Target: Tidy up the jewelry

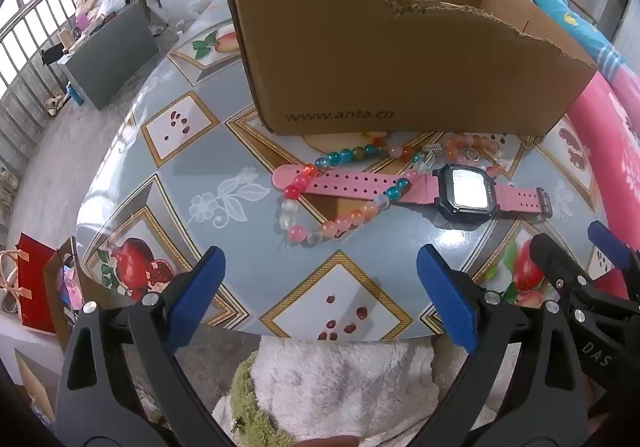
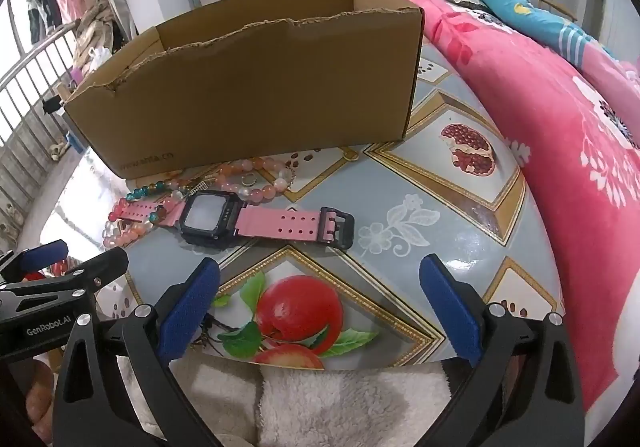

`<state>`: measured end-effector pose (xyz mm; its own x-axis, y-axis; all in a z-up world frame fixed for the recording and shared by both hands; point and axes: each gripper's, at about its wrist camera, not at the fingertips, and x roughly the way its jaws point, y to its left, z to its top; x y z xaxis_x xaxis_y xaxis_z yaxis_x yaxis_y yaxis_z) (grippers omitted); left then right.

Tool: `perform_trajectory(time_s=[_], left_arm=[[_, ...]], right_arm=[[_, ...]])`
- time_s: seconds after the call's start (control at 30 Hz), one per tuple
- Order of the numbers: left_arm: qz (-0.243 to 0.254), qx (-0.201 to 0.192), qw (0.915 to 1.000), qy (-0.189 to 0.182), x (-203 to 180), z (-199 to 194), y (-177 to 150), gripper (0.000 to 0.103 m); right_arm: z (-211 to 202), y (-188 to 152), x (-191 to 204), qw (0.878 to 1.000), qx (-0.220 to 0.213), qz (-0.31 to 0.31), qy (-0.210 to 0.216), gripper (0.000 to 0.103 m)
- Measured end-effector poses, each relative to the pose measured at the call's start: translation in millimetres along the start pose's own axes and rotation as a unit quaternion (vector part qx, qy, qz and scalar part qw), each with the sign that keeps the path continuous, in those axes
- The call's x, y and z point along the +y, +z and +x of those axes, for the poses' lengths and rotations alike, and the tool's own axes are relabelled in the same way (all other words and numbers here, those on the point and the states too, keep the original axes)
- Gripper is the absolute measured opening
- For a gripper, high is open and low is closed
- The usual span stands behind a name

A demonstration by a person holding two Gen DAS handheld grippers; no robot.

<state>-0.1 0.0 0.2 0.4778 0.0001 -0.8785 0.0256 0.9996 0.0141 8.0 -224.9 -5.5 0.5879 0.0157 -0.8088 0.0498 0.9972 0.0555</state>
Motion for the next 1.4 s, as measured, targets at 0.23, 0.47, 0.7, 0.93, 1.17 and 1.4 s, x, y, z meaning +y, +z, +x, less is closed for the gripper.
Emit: perform_trajectory(time_s=[0.23, 0.47, 0.7, 0.93, 1.17, 1.4], left_arm=[[-0.001, 0.001, 1.0000, -0.003, 0.1, -0.3, -0.2, 0.093], [-0.001, 0.001, 1.0000, -0.003, 0.0, -0.5, -0.4, 0.093], [-0.001, 0.001, 1.0000, -0.003, 0.2, -0.7, -0.5, 0.093], [-0.001, 0.000, 1.0000, -0.002, 0.3, 0.5, -3.3, 0.093], [-0.004, -0.002, 1.0000, -0.002, 2.2, -2.8, 1.8, 0.093], [-0.005, -0.004, 1.0000, -0.001, 4.2, -4.3, 1.1, 0.093]], right_arm=[[-0.8, -1.1, -0.6, 1.000, 0.000, 0.001, 0.002, 0.098], [-3.3, -0.6, -1.9, 1.000, -0.001, -0.001, 0.002, 0.098], [-2.6, -0.5, 4.0, 1.000, -0.001, -0.004, 0.000, 0.098], [-3.9, 1.8, 5.3, 1.000, -0.002, -0.004, 0.000, 0.098], [-4.9, 3.8, 5.0, 1.000, -0.003, -0.005, 0.000, 0.098], [-5.4, 3.9, 4.9, 1.000, -0.004, -0.005, 0.000, 0.098]])
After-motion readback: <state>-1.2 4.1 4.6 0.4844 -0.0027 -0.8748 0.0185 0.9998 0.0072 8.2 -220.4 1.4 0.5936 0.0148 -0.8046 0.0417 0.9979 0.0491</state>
